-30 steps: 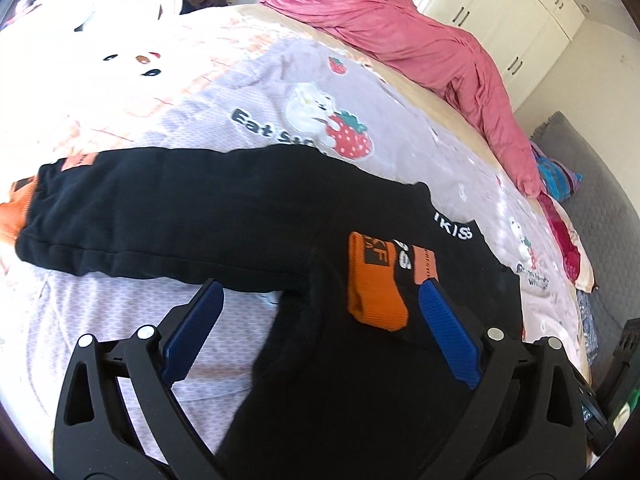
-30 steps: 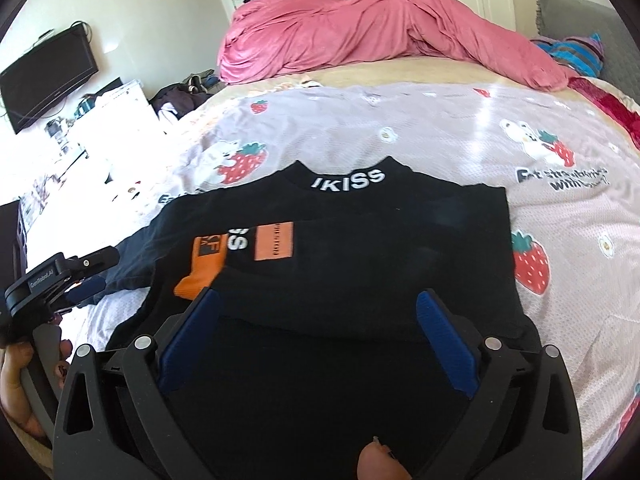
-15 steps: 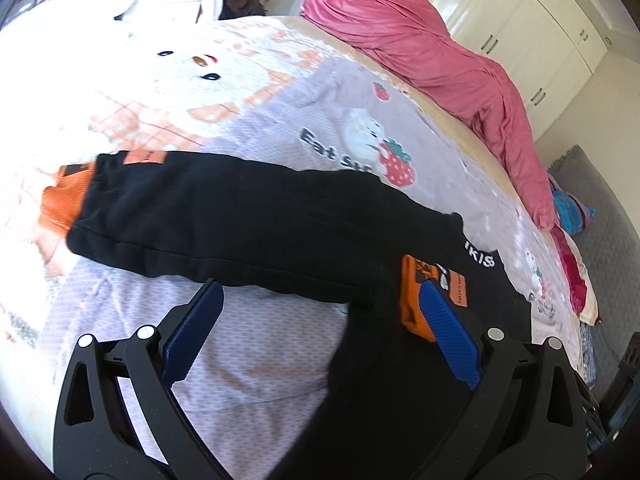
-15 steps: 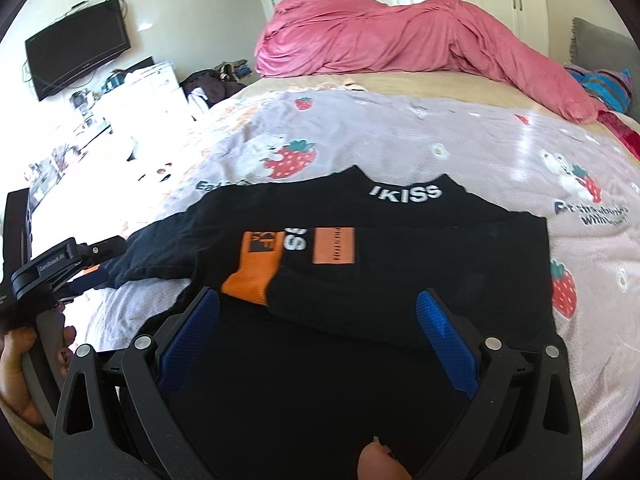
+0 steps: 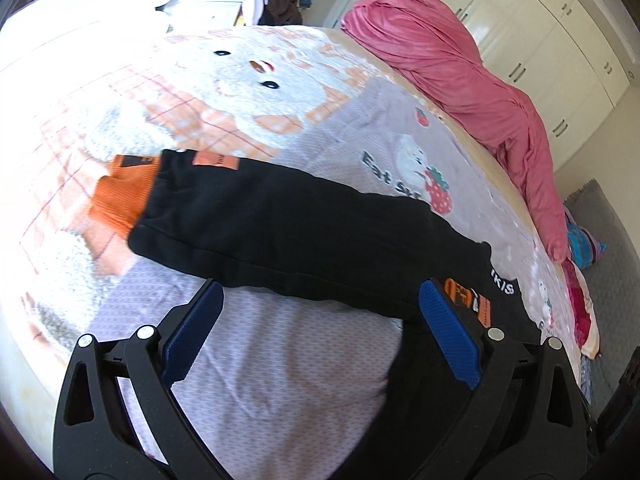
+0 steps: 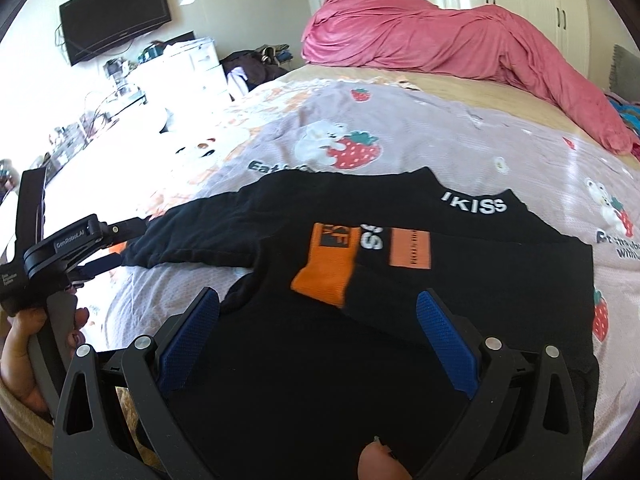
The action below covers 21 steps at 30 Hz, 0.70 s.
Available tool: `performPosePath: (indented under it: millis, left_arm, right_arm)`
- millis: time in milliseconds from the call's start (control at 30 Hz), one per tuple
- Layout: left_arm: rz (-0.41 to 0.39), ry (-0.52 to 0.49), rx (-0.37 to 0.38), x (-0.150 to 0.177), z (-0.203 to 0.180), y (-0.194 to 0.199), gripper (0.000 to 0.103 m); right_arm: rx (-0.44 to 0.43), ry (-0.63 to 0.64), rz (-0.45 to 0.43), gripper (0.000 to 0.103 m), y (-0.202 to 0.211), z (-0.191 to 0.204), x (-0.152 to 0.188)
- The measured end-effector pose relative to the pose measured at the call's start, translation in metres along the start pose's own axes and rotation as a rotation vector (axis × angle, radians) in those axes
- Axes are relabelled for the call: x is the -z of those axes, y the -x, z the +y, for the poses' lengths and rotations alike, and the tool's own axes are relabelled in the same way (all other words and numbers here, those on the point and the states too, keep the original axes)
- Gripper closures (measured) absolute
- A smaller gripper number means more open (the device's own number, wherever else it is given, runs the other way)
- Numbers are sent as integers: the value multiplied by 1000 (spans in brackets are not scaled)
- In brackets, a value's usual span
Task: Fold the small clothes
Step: 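Lay the cuff on the sweatshirt body and open the left tool, then move the left tool to the other orange-cuffed sleeve and close on it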
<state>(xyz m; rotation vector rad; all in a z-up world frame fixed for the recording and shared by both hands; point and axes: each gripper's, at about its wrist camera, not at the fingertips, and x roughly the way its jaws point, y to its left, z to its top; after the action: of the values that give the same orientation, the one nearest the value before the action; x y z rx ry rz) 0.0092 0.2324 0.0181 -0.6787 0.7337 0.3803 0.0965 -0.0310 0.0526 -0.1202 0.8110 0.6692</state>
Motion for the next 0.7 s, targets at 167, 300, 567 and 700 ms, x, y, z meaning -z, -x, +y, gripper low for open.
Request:
performPosePath:
  millis: [167, 300, 567, 700]
  left_arm:
    - [-5, 37, -19, -4, 18, 0, 11]
    - [-13, 62, -32, -6, 31, -2, 11]
    - [-16, 126, -63, -9, 59, -6, 11]
    - [-25, 160, -83, -11, 75, -9, 11]
  right_arm:
    - [-12, 40, 14, 5, -8, 16, -2]
    - [-23, 62, 22, 5, -12, 26, -3]
    - [-47, 114, 45, 5, -26, 46, -5]
    - [-63, 127, 54, 5, -31, 54, -4]
